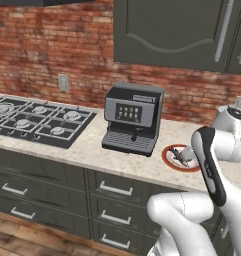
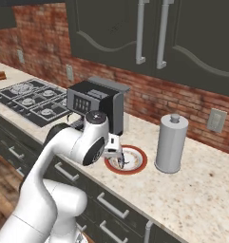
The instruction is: Pick up the knife from the drawer and place it on the cutting board. Then place the meat from the plate to the cutting board.
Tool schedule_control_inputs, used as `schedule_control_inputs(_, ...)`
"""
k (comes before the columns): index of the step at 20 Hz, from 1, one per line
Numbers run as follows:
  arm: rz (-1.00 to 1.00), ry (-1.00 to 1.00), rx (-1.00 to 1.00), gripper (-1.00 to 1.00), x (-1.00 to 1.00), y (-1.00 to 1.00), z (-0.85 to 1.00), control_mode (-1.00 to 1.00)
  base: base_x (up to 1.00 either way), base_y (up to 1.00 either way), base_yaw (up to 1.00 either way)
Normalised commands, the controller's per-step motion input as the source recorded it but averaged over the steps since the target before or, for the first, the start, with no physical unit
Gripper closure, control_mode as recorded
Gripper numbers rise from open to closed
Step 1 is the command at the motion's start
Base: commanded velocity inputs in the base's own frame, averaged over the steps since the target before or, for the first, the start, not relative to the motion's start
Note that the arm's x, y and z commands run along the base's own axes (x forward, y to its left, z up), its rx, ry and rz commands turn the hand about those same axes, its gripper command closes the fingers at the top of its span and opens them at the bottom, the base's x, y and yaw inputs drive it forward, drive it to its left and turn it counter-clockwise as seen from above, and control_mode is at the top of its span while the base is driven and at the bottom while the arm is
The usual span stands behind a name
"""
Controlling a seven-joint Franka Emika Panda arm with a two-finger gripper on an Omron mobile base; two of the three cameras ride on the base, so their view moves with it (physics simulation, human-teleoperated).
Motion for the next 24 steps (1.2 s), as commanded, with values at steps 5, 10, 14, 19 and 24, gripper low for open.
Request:
schedule_control_inputs(5, 0.06, 0.00, 0.00, -1.00, 0.36, -0.21, -0.35, -1.00, 0.00, 0.00, 0.00)
schedule_control_inputs(10, 0.05, 0.03, 0.00, -1.00, 0.45, -0.17, -0.42, -1.00, 0.00, 0.00, 0.00)
schedule_control_inputs(14, 0.05, 0.08, 0.00, -1.00, 0.54, -0.21, -0.36, -1.00, 0.00, 0.00, 0.00)
schedule_control_inputs(19, 0.04, 0.09, 0.00, -1.00, 0.58, -0.26, -0.30, -1.00, 0.00, 0.00, 0.00)
schedule_control_inputs(24, 0.03, 0.03, 0.00, -1.00, 0.51, -0.23, -0.23, -1.00, 0.00, 0.00, 0.00)
